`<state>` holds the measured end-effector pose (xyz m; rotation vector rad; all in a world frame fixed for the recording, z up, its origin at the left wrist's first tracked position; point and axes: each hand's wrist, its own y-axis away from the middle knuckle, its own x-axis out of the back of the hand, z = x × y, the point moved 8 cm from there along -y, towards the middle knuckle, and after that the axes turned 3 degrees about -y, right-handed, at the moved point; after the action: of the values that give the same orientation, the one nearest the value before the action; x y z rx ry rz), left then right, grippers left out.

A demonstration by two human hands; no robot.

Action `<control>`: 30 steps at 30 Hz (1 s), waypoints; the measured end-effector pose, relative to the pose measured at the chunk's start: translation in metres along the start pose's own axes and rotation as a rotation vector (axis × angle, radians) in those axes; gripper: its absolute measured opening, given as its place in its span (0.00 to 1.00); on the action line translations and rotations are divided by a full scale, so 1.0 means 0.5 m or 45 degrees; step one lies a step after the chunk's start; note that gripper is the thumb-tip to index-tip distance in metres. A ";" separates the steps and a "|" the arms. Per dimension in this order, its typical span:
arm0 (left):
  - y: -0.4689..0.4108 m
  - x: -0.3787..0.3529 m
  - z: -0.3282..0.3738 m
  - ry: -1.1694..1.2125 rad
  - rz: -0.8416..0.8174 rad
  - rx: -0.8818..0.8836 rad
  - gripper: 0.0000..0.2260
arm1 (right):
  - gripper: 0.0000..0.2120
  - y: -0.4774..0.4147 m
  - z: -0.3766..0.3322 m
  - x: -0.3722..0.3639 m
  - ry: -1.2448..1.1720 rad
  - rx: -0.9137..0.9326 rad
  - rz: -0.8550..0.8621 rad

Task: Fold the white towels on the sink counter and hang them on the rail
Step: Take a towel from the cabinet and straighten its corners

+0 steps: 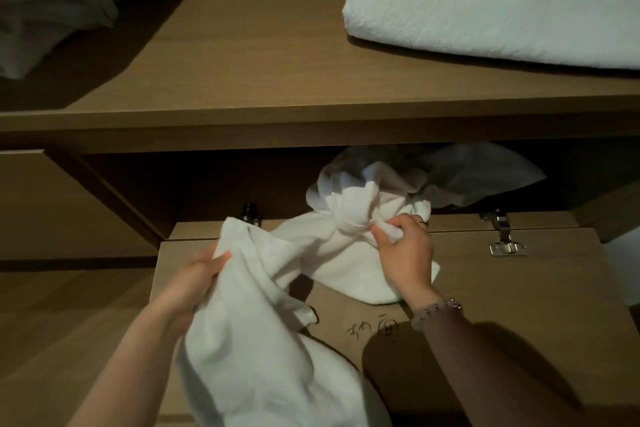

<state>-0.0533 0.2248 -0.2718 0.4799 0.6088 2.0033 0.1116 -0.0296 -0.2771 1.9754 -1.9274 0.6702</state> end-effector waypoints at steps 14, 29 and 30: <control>0.089 0.084 0.009 0.378 -0.284 -0.029 0.37 | 0.14 0.021 0.021 -0.005 0.172 -0.052 0.050; 0.141 -0.025 0.154 0.217 -0.115 -0.420 0.17 | 0.51 0.206 -0.313 -0.084 -0.842 0.277 -0.790; 0.152 -0.031 0.171 0.156 -0.061 -0.487 0.13 | 0.49 0.197 -0.312 -0.079 -0.904 0.245 -0.729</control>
<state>-0.0499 0.1982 -0.1596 0.1107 0.2942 2.0508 -0.0044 0.0797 -0.1761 2.9897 -1.4698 -0.0211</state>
